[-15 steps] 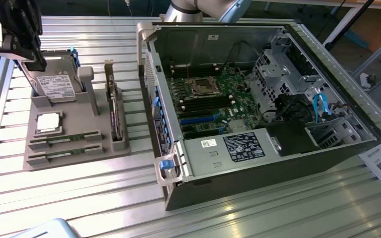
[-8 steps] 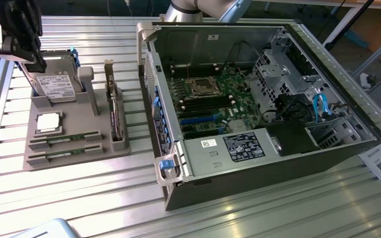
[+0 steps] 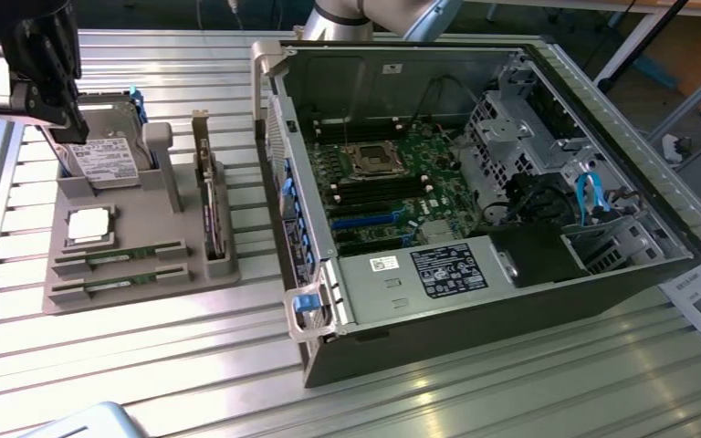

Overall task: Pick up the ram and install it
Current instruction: 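Pick up the ram and move it above insertion slot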

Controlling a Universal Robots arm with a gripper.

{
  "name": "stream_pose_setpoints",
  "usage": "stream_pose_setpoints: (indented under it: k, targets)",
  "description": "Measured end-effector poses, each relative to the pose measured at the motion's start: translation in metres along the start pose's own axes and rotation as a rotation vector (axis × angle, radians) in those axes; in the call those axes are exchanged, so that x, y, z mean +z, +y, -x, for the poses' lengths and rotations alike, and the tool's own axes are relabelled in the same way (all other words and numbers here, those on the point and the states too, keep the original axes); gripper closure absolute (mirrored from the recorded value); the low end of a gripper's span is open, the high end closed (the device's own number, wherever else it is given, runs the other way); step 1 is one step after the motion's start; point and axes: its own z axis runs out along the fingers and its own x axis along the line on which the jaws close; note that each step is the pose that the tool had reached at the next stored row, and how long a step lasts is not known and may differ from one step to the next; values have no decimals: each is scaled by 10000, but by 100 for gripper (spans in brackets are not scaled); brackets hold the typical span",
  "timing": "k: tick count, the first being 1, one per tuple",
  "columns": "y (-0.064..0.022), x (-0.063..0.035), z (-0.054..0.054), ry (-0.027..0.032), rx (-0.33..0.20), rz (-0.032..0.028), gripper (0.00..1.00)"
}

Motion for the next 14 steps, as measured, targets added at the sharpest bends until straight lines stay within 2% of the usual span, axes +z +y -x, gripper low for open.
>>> stream_pose_setpoints:
  k: [14]
  targets:
    - [-13, 202, -41, 0, 0, 0, 90]
